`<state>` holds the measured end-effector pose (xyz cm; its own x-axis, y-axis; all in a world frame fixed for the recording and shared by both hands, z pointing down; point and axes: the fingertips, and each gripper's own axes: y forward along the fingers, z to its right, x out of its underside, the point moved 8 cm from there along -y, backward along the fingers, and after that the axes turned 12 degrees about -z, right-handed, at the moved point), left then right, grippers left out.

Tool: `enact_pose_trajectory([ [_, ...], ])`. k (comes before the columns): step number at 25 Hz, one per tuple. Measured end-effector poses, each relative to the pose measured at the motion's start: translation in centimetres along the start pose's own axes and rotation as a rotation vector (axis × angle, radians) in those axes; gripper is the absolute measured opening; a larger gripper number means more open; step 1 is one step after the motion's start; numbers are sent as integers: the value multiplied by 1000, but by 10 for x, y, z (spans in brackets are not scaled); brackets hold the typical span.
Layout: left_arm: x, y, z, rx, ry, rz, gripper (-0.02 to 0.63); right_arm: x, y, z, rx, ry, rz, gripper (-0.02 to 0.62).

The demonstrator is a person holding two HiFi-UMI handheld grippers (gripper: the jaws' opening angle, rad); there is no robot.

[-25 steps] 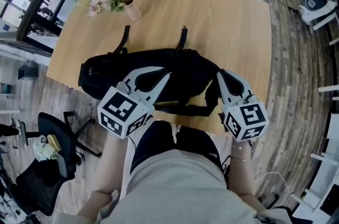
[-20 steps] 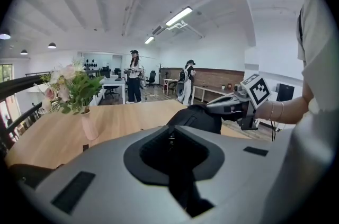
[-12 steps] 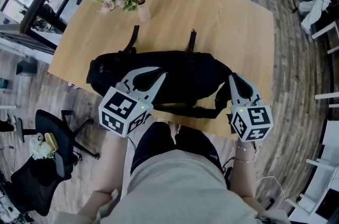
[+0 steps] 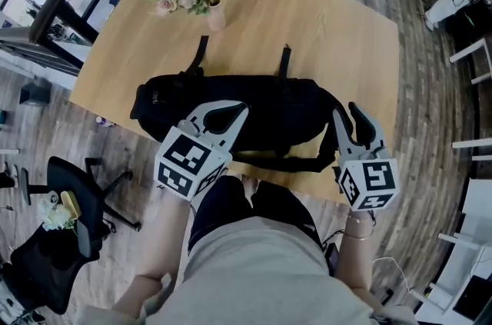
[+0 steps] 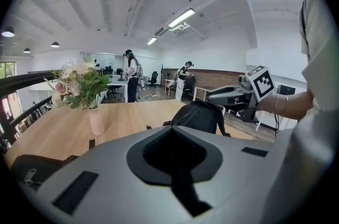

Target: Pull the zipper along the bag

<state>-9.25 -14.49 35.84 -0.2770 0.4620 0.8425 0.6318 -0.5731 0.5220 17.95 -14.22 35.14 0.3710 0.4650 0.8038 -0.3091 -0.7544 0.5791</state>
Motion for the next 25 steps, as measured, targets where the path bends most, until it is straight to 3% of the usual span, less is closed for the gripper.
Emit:
enact_pose_trajectory([
  [3, 1, 0, 0, 9, -6, 6, 17, -17, -1, -14, -46, -87, 37, 160],
  [7, 3, -1, 0, 13, -12, 11, 17, -26, 15, -53, -184, -178, 10, 174],
  [10, 3, 0, 0, 18, -14, 13, 17, -30, 32, -88, -236, -280, -31, 248],
  [15, 2, -4, -2, 15, -26, 24, 17, -40, 48, -112, -208, -476, -117, 273],
  [22, 3, -4, -2, 8, -39, 33, 15, -44, 58, -115, -139, -641, -215, 245],
  [25, 3, -4, 0, 7, -44, 33, 15, -46, 62, -122, -106, -760, -248, 238],
])
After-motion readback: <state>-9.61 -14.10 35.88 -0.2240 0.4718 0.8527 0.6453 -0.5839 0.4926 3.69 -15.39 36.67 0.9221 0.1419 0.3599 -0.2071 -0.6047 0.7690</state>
